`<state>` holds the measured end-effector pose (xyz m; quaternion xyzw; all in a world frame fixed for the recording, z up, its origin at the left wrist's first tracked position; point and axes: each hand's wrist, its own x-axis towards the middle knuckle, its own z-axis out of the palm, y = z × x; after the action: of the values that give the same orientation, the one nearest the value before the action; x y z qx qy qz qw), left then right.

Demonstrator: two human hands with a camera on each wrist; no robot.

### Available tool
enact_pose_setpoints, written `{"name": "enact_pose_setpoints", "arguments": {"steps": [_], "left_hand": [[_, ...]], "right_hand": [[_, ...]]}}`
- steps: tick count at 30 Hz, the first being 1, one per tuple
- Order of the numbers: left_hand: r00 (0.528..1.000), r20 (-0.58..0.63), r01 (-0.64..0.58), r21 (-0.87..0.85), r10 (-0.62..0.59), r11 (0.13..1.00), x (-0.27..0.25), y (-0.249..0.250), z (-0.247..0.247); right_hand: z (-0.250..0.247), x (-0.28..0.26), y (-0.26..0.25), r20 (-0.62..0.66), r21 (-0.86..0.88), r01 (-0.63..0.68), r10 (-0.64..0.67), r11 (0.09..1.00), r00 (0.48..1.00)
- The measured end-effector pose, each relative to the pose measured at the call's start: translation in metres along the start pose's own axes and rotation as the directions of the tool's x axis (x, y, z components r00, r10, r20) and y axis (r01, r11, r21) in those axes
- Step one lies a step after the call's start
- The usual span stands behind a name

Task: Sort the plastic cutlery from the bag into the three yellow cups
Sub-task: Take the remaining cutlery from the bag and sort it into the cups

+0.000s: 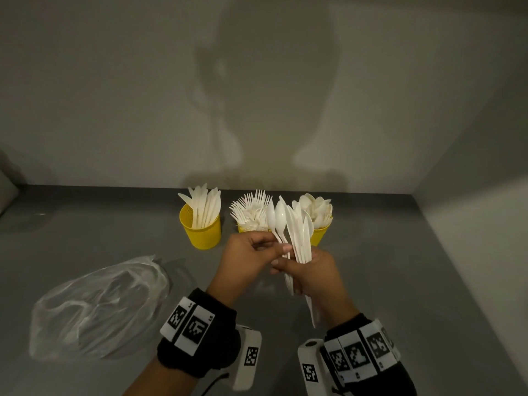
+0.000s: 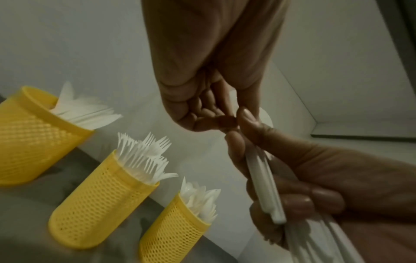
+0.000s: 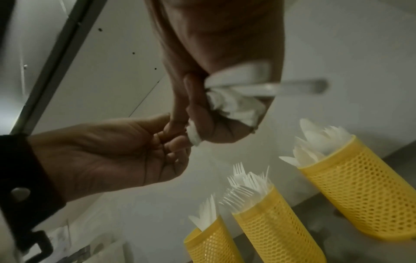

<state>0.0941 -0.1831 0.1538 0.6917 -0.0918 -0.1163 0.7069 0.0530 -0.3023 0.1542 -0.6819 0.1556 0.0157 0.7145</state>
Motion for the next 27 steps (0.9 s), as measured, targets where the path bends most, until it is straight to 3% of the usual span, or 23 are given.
{"name": "enact_pose_setpoints", "arguments": {"steps": [7,14,22,27], "left_hand": [[0.995,0.074,0.074,-0.03,-0.072,0.997,-0.005,0.001,-0.013],[0.985,0.062,0.17,-0.154,-0.162,0.973,-0.003,0.004,-0.031],[0.993,0.039,0.116,-0.048,-0.115,0.992,0.002,0.001,-0.034],[1.0,-0.002,0.004,0.028,-0.004,1.0,0.024,0.008,-0.004]], "right_hand": [[0.014,-0.005,-0.001,-0.033,-0.081,0.044,-0.047,0.996,0.998],[0.028,-0.009,-0.001,-0.02,0.077,0.02,-0.018,0.997,1.0],[0.027,-0.004,0.002,-0.105,0.037,0.023,-0.019,0.999,0.994],[-0.004,-0.006,0.006,-0.275,0.038,0.028,-0.016,0.999,0.961]]}}
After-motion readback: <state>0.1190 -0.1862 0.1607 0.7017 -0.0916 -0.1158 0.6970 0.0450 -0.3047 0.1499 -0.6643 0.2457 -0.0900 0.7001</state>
